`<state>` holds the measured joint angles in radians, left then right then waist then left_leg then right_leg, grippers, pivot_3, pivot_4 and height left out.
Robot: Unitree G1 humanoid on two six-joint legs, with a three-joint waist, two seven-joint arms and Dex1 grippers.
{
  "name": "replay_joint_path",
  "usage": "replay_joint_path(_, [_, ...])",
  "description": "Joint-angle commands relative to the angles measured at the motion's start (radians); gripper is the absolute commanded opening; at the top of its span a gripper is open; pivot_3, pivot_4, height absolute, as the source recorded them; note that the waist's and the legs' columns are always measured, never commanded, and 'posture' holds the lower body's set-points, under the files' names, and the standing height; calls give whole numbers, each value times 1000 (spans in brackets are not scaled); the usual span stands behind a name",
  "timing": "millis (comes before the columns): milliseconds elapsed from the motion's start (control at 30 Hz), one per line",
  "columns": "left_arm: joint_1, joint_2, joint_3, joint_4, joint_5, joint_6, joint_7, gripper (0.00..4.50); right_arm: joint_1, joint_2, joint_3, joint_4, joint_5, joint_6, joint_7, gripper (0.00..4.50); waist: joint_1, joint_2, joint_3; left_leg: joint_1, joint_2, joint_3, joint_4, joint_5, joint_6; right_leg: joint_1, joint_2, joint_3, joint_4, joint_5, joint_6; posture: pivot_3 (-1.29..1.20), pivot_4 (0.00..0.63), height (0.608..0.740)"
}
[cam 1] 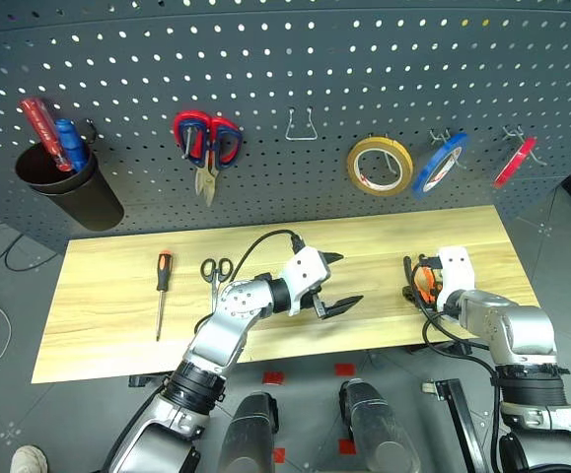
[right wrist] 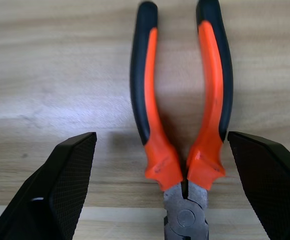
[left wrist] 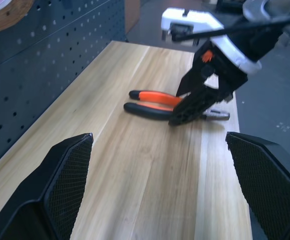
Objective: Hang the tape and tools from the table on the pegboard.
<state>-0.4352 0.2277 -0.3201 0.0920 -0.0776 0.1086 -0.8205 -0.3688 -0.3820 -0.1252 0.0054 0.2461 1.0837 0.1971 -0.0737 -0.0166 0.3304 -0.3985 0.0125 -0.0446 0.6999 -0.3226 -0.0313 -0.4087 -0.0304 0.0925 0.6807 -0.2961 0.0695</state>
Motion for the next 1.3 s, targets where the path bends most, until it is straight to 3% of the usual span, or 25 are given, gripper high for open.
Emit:
replay_joint_path(33, [-24,-19,-17,-2,-4,-6,-8,4500,-8,-8,-9,6,-10,-28,6,4492,1,0,7,0,0,0,0,0,0,0,0,0,0,0,0,-7,402,740])
replay_joint_path(567, [-23,-12,-16,-2,-7,-4,-27,4500,-93,-60,74,172,-51,-134,100,4492,3,0,16,-1,0,0,-1,1,-1,-2,0,0,0,0,0,-3,408,740])
replay_joint_path(667, [-22,-15,-17,0,-5,-4,-23,4500,-98,-65,76,182,-56,-132,108,3887,3,0,16,-1,0,-1,-2,1,-1,-2,0,-1,0,0,0,3,403,740])
replay_joint_path(767, [-25,-13,-14,6,-5,-8,-23,4500,-103,-68,76,175,-64,-120,108,2976,5,0,16,-1,0,-1,-2,1,-1,-2,0,-1,-1,0,0,3,395,740])
replay_joint_path(933, [-34,-10,-8,18,-4,-19,-24,4500,-118,-75,71,178,-79,-131,112,2954,9,0,16,-1,0,-1,-2,1,-2,-2,0,-1,-1,0,0,9,366,740])
replay_joint_path(1167, [-5,31,24,-74,-45,23,-41,4500,-42,-104,85,-33,-56,-146,158,2954,18,1,14,-5,0,-3,-3,6,-9,-7,-2,-3,0,0,0,5,303,740])
replay_joint_path(1300, [96,106,53,-243,-94,82,-60,4500,36,-63,49,-249,0,-90,153,2954,16,2,8,-14,1,-4,-3,8,-13,-16,-6,-4,1,0,0,4,262,740])
